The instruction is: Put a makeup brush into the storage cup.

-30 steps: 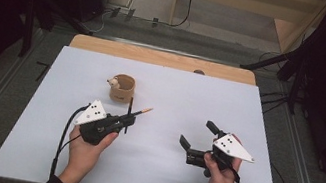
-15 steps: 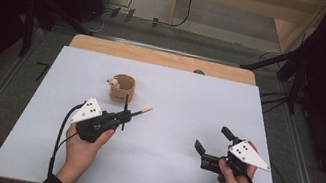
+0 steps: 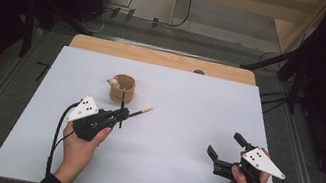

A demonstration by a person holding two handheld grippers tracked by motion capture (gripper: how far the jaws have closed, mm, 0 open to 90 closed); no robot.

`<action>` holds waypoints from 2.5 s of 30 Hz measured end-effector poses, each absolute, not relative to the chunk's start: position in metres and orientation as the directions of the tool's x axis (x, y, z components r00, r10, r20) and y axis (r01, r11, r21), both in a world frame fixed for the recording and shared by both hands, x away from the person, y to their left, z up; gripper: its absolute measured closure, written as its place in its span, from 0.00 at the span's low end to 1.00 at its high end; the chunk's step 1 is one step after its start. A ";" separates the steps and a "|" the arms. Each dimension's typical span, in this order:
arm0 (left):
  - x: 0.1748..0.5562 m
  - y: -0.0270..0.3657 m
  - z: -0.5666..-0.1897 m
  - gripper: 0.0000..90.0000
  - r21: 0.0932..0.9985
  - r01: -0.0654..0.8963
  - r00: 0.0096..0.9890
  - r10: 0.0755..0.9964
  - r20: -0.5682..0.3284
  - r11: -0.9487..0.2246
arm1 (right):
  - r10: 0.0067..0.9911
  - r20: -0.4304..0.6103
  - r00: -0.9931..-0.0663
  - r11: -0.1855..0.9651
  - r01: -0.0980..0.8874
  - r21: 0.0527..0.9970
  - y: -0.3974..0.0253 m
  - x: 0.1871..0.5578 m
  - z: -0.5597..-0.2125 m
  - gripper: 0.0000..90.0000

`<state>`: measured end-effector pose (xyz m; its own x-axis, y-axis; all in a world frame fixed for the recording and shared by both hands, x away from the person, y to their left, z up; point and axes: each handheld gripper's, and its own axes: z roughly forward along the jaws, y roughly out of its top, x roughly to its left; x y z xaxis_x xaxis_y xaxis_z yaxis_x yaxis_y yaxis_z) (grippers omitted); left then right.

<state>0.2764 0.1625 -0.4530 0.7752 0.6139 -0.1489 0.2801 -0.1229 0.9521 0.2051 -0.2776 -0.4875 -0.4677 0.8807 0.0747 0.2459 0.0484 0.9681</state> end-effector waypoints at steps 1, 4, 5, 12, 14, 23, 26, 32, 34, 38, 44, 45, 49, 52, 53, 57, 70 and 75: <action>0.277 0.163 -0.453 0.94 0.952 0.280 0.775 0.613 -0.149 -0.122 | 0.883 0.076 -0.462 0.045 0.246 0.968 -0.281 0.204 -0.488 0.00; 0.277 0.164 -0.453 0.94 0.953 0.276 0.774 0.617 -0.145 -0.123 | 0.884 0.077 -0.461 0.045 0.246 0.968 -0.284 0.202 -0.488 0.00; 0.277 0.164 -0.453 0.94 0.954 0.272 0.774 0.617 -0.139 -0.126 | 0.884 0.073 -0.462 0.047 0.244 0.969 -0.285 0.201 -0.489 0.00; 0.280 0.167 -0.452 0.94 0.957 0.265 0.772 0.622 -0.136 -0.120 | 0.882 0.079 -0.464 0.048 0.255 0.966 -0.288 0.195 -0.491 0.00; 0.281 0.168 -0.451 0.94 0.958 0.269 0.766 0.626 -0.148 -0.102 | 0.880 0.080 -0.467 0.048 0.256 0.965 -0.289 0.194 -0.492 0.00; 0.293 0.175 -0.441 0.94 0.963 0.252 0.742 0.657 -0.130 -0.094 | 0.878 0.085 -0.470 0.046 0.261 0.964 -0.291 0.192 -0.494 0.00; 0.300 0.176 -0.439 0.94 0.963 0.252 0.732 0.669 -0.128 -0.091 | 0.879 0.087 -0.469 0.044 0.260 0.965 -0.293 0.192 -0.495 0.00; 0.313 0.174 -0.435 0.94 0.966 0.238 0.730 0.674 -0.109 -0.101 | 0.880 0.085 -0.468 0.043 0.255 0.966 -0.293 0.192 -0.494 0.00; 0.317 0.173 -0.432 0.94 0.968 0.234 0.727 0.677 -0.111 -0.092 | 0.879 0.083 -0.469 0.044 0.255 0.966 -0.292 0.192 -0.493 0.00; 0.325 0.171 -0.429 0.94 0.970 0.228 0.724 0.681 -0.110 -0.086 | 0.878 0.088 -0.471 0.045 0.263 0.964 -0.291 0.192 -0.495 0.00; 0.336 0.173 -0.430 0.94 0.969 0.240 0.702 0.700 -0.128 -0.063 | 0.877 0.075 -0.475 0.055 0.255 0.966 -0.290 0.192 -0.493 0.00; 0.340 0.172 -0.430 0.94 0.969 0.239 0.697 0.705 -0.127 -0.062 | 0.876 0.079 -0.477 0.053 0.257 0.965 -0.289 0.192 -0.494 0.00; 0.348 0.170 -0.428 0.94 0.970 0.235 0.687 0.716 -0.122 -0.060 | 0.873 0.082 -0.481 0.053 0.261 0.964 -0.289 0.193 -0.495 0.00; 0.352 0.169 -0.428 0.94 0.971 0.233 0.681 0.721 -0.124 -0.054 | 0.871 0.085 -0.483 0.052 0.263 0.963 -0.289 0.193 -0.495 0.00; 0.354 0.169 -0.428 0.94 0.971 0.236 0.678 0.723 -0.130 -0.047 | 0.870 0.089 -0.485 0.048 0.262 0.964 -0.289 0.193 -0.495 0.00; 0.364 0.166 -0.427 0.94 0.970 0.241 0.666 0.734 -0.131 -0.045 | 0.869 0.090 -0.487 0.044 0.258 0.965 -0.289 0.192 -0.494 0.00; 0.395 0.163 -0.431 0.94 0.969 0.246 0.614 0.776 -0.141 -0.019 | 0.866 0.102 -0.490 0.034 0.261 0.965 -0.289 0.192 -0.495 0.00; 0.404 0.162 -0.437 0.94 0.962 0.272 0.601 0.783 -0.161 -0.011 | 0.865 0.104 -0.491 0.033 0.261 0.965 -0.290 0.191 -0.495 0.00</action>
<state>0.4042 0.1619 -0.4372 0.6013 0.7825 -0.1613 0.2718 -0.0105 0.9623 0.1914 -0.2896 -0.4950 -0.4915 0.8647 0.1037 0.2615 0.0330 0.9646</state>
